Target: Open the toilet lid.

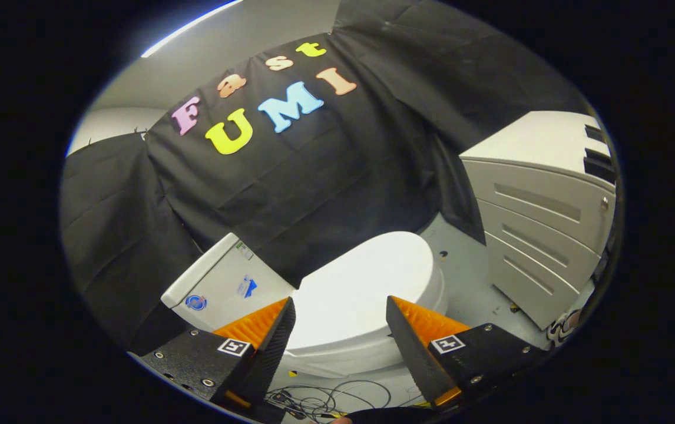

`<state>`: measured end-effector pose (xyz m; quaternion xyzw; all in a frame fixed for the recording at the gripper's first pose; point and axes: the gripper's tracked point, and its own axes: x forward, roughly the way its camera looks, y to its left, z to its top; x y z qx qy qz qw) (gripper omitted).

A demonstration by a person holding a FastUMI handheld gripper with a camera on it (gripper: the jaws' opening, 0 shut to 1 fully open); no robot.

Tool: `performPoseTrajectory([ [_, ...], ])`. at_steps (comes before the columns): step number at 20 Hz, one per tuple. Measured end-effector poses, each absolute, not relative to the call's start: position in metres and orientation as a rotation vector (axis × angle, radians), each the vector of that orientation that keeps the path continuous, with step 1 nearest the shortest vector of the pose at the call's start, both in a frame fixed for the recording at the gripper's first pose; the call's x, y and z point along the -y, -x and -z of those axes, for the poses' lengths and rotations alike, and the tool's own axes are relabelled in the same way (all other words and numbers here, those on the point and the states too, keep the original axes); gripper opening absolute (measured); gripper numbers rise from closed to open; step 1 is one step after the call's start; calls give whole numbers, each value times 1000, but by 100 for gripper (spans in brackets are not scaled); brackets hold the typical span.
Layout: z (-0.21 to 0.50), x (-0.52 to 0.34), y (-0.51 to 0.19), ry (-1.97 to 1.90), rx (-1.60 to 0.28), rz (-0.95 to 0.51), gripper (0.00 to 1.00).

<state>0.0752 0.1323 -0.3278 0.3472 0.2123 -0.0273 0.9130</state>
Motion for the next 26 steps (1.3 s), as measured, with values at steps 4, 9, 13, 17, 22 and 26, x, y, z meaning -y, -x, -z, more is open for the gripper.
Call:
performPoseTrajectory([
  [4, 368, -120, -65, -825, -470, 115, 94],
  [9, 419, -124, -60, -856, -570, 190, 94],
  [13, 449, -121, -60, -850, -625, 205, 94],
  [17, 476, -116, -60, -900, -648, 258, 94],
  [22, 497, -120, -68, -1012, -640, 265, 89],
  [26, 510, -126, -79, -1102, -649, 261, 83],
])
